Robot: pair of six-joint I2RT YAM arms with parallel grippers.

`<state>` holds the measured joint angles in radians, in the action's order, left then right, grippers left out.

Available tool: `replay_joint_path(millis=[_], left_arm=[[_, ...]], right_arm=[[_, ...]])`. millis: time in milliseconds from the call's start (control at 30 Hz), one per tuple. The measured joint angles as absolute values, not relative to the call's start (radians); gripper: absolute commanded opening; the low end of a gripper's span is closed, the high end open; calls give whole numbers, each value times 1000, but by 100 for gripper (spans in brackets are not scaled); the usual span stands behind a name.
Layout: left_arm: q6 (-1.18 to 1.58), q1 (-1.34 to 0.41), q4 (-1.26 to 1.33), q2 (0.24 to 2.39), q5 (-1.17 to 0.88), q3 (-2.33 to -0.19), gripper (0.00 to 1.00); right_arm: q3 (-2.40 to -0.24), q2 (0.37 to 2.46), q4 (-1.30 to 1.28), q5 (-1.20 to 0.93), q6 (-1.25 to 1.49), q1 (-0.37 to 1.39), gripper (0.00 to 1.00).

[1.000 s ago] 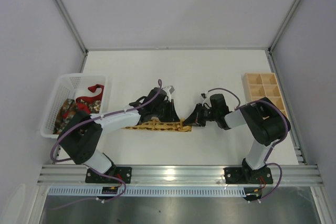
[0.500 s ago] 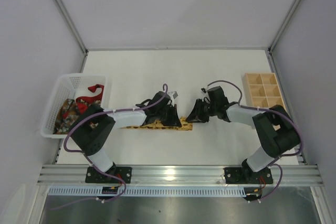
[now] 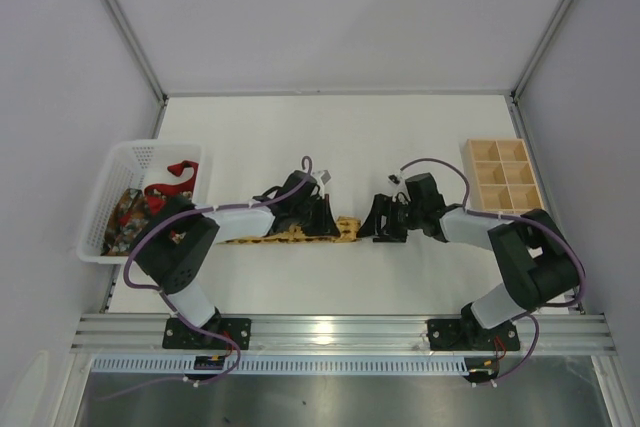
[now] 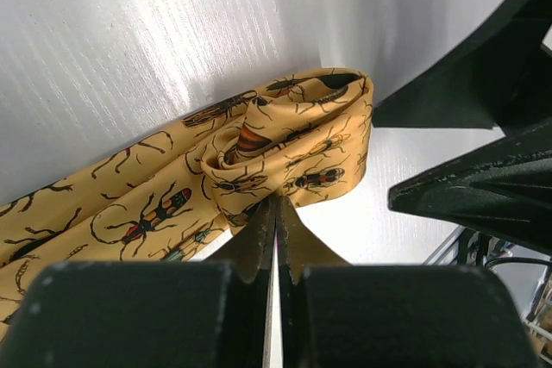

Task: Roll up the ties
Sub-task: Roll the tie

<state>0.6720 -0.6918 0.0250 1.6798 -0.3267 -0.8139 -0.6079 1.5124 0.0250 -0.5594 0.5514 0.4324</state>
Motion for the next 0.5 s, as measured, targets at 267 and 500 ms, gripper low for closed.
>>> replay_joint_path(millis=[267,500], left_arm=[[670,-683,28,1681,-337,-813,3],[662,-676,28,1681,-346,-813,3]], right_arm=[[-632,1620,228,-611,544,432,72],[-691,1717,314,-649,537,432,68]])
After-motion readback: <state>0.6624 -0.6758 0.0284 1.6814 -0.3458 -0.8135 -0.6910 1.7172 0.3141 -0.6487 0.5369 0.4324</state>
